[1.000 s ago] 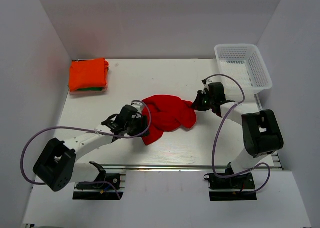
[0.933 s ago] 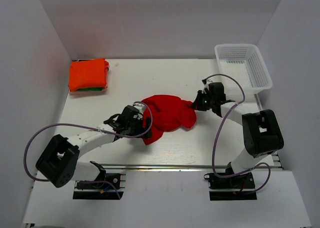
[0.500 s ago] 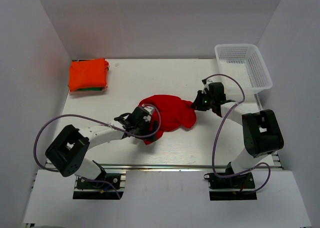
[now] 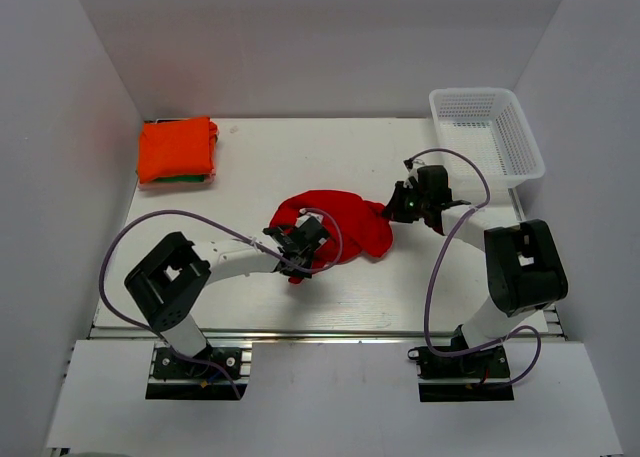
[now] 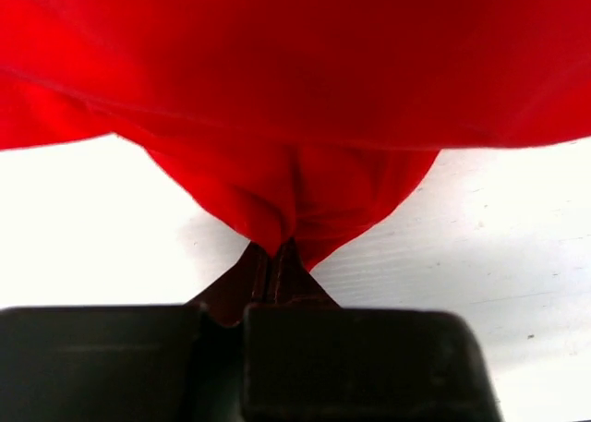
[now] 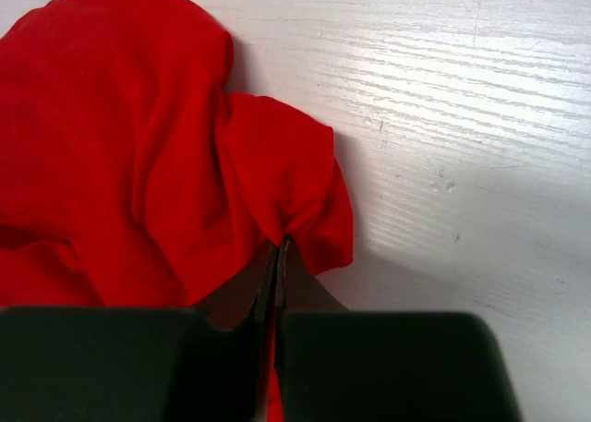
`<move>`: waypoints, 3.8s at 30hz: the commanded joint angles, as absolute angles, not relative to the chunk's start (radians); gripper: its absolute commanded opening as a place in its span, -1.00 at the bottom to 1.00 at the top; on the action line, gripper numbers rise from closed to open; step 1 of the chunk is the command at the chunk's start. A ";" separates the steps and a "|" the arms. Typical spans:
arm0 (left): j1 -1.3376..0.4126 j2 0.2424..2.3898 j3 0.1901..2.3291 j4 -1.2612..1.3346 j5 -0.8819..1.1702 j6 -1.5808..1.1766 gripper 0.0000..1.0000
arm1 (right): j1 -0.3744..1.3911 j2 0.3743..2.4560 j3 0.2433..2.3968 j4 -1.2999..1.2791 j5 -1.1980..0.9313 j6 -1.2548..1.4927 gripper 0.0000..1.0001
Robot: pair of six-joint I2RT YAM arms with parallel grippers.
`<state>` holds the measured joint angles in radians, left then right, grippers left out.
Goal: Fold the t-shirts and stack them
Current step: Flatten out the tshirt
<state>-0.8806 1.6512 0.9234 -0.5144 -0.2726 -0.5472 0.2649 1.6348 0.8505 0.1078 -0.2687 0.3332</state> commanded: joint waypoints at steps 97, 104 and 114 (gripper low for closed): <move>-0.321 2.059 2.416 -0.015 -0.904 0.272 -1.00 | 0.262 1.910 2.241 0.363 0.542 -0.218 -1.00; -0.290 2.007 2.275 -0.070 -0.850 0.189 -1.00 | 0.261 1.818 2.022 0.405 0.551 -0.170 -1.00; -0.281 1.805 1.778 -0.167 -0.729 -0.041 -1.00 | 0.267 1.559 1.369 0.371 0.644 -0.019 -1.00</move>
